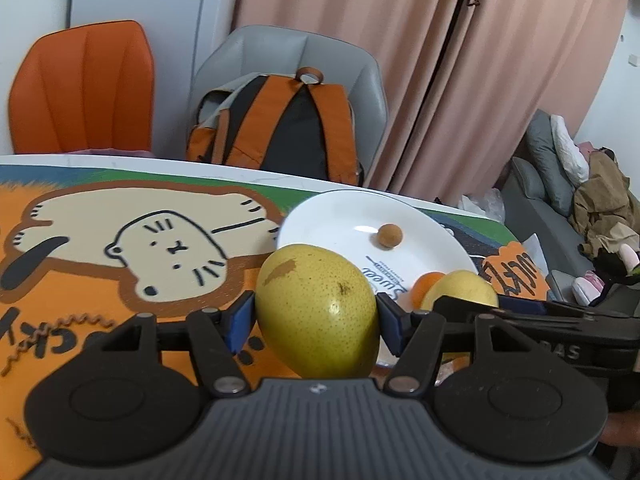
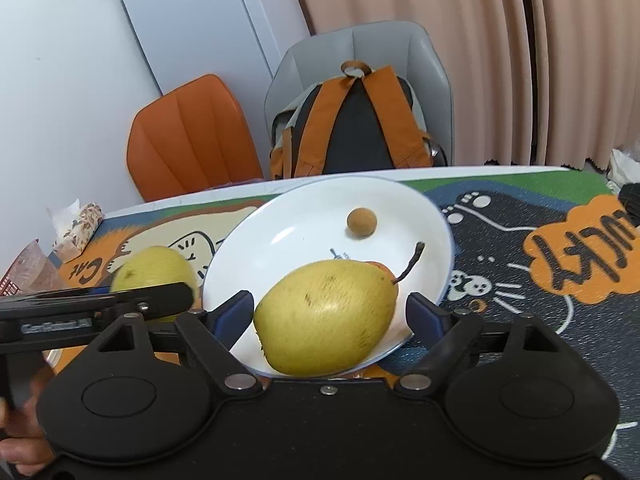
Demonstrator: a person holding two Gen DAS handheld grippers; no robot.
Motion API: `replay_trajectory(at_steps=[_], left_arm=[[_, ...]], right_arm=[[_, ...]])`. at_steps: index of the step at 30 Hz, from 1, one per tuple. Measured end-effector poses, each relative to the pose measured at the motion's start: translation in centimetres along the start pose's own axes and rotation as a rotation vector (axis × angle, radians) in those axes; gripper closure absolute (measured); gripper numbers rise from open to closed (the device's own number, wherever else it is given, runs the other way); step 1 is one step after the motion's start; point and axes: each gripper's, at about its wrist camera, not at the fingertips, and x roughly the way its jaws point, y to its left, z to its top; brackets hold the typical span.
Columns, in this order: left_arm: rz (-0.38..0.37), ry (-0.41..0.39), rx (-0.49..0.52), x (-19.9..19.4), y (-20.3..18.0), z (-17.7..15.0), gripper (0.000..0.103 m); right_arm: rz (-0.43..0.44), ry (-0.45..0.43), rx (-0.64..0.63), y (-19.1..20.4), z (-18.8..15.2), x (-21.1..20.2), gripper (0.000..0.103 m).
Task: Organize fruits
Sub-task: 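Carry the pear and pomelo onto the white plate and release them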
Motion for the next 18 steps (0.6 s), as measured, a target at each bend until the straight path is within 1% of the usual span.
replay_trajectory(at_steps=[7,15,18], left_arm=[[-0.019,0.017,0.021,1.5,-0.7,0.4,0.041],[-0.017,0.04,0.043,2.8,-1.8,0.6,0.041],[-0.021,-0.007,0.048,2.2,-2.0,0.9,0.041]], right_arm=[[-0.019,-0.006,0.018,-1.3,-0.4,-1.9,0.02],[-0.013,-0.014,0.033,-1.9,-0.7,-2.4,0.02],[-0.006,-0.015,0.039,-2.0,-0.8,-2.3,0.02]])
